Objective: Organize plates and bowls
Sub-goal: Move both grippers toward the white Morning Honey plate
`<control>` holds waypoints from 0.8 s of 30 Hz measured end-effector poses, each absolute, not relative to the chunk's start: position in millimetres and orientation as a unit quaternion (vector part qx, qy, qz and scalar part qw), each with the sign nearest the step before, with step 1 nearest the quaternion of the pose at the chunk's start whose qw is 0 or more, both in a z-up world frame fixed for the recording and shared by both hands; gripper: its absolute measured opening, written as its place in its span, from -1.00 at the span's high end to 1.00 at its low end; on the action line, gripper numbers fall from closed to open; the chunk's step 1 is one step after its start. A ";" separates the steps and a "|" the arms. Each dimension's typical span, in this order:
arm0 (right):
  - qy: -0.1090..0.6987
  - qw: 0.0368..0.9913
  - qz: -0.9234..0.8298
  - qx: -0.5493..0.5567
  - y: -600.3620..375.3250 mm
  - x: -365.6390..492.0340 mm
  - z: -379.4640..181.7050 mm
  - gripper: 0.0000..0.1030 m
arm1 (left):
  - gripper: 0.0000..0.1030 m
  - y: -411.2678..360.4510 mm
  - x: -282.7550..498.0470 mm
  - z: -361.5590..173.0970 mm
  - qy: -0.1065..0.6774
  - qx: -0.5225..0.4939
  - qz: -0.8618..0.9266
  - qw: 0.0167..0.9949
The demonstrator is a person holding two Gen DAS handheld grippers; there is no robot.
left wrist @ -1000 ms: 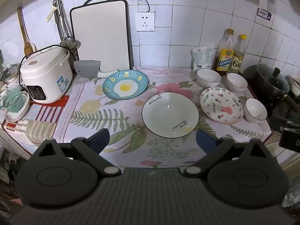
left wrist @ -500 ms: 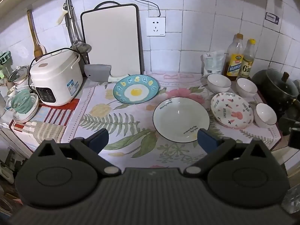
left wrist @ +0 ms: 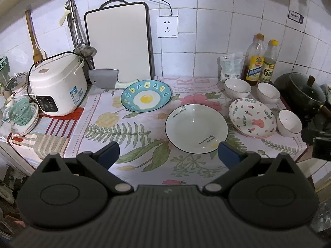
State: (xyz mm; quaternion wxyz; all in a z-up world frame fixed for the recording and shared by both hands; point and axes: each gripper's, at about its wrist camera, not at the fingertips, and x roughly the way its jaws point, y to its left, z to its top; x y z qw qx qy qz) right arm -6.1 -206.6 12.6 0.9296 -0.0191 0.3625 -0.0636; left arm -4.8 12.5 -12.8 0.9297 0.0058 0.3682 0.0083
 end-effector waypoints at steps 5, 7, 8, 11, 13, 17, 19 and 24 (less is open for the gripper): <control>0.365 0.928 -0.062 -0.021 -207.0 -5.0 12.9 -1.00 | -1.00 13.6 -6.0 -9.6 0.366 0.004 0.009 0.931; 0.364 0.929 -0.057 -0.021 -206.5 -4.4 14.2 -1.00 | -1.00 14.5 -5.0 -7.7 0.365 0.003 0.014 0.931; 0.362 0.930 -0.057 -0.024 -205.7 -4.8 14.7 -1.00 | -1.00 16.1 -5.2 -6.7 0.363 0.000 0.017 0.932; 0.356 0.932 -0.060 -0.033 -203.2 -6.6 14.0 -1.00 | -1.00 20.4 -5.0 -6.0 0.364 -0.012 0.022 0.931; 0.358 0.931 -0.060 -0.031 -203.6 -5.9 13.6 -1.00 | -1.00 22.2 -5.4 -6.0 0.365 -0.016 0.022 0.931; 0.364 0.929 -0.059 -0.027 -203.1 -5.0 10.9 -1.00 | -1.00 23.3 -6.3 -6.7 0.365 -0.014 0.020 0.931; 0.365 0.929 -0.059 -0.028 -202.0 -5.3 9.8 -1.00 | -1.00 22.0 -6.4 -7.6 0.368 -0.012 0.019 0.930; 0.362 0.930 -0.056 -0.027 -200.8 -5.3 10.4 -1.00 | -1.00 18.2 -7.1 -7.8 0.371 -0.009 0.014 0.929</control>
